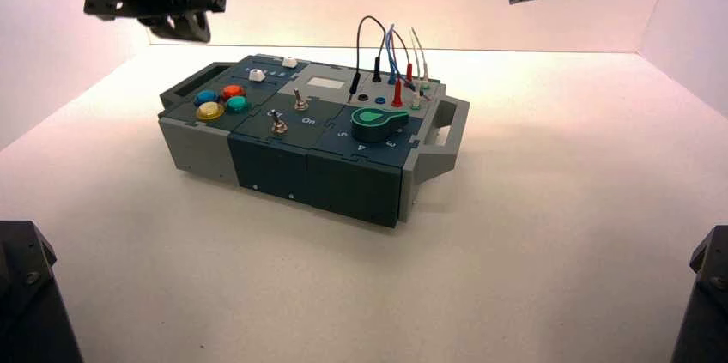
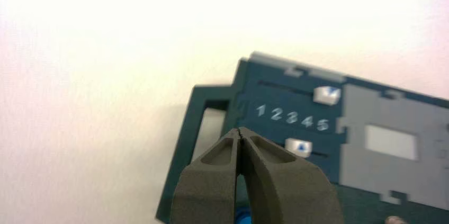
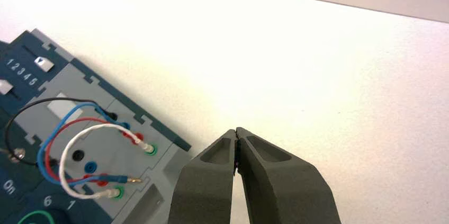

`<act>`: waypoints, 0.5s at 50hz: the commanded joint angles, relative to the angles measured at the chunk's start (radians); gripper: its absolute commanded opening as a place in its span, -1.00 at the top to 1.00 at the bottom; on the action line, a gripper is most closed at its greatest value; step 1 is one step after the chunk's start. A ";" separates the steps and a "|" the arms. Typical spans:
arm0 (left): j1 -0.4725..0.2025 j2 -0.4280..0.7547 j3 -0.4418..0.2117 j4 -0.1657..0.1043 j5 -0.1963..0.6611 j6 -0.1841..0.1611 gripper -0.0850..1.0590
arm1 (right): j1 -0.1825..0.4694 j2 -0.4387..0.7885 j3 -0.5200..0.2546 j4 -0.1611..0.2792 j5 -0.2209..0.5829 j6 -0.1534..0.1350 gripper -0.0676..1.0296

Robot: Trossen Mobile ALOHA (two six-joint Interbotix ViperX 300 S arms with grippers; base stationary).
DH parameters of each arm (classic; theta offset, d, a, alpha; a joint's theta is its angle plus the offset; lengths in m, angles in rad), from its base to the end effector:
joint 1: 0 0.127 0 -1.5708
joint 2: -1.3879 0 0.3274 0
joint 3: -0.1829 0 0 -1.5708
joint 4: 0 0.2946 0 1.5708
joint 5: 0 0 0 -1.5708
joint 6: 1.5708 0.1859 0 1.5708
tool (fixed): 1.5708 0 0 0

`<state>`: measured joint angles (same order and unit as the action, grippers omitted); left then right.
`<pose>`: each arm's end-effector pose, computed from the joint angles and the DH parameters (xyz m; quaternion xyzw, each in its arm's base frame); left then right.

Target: Turn the knob to position 2.

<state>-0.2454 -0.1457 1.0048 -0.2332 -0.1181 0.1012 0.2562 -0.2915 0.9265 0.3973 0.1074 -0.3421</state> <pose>0.3323 -0.0780 0.1052 -0.0111 0.3660 -0.0777 0.9273 0.3266 0.0935 0.1533 -0.0139 0.3603 0.1289 0.9238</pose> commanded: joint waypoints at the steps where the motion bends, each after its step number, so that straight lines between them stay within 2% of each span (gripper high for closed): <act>1: -0.003 -0.061 0.025 0.002 -0.060 0.003 0.90 | -0.018 -0.015 -0.003 0.003 -0.032 0.003 0.92; 11: -0.002 -0.150 0.106 -0.005 -0.167 -0.008 0.91 | -0.087 -0.017 0.025 0.017 -0.051 0.006 0.92; 25: -0.003 -0.141 0.106 -0.006 -0.178 -0.035 0.91 | -0.094 0.003 0.034 0.023 -0.075 0.008 0.92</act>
<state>-0.2470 -0.2792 1.1244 -0.2378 -0.2853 0.0690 0.1657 -0.2869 0.9741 0.4157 0.0430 -0.3375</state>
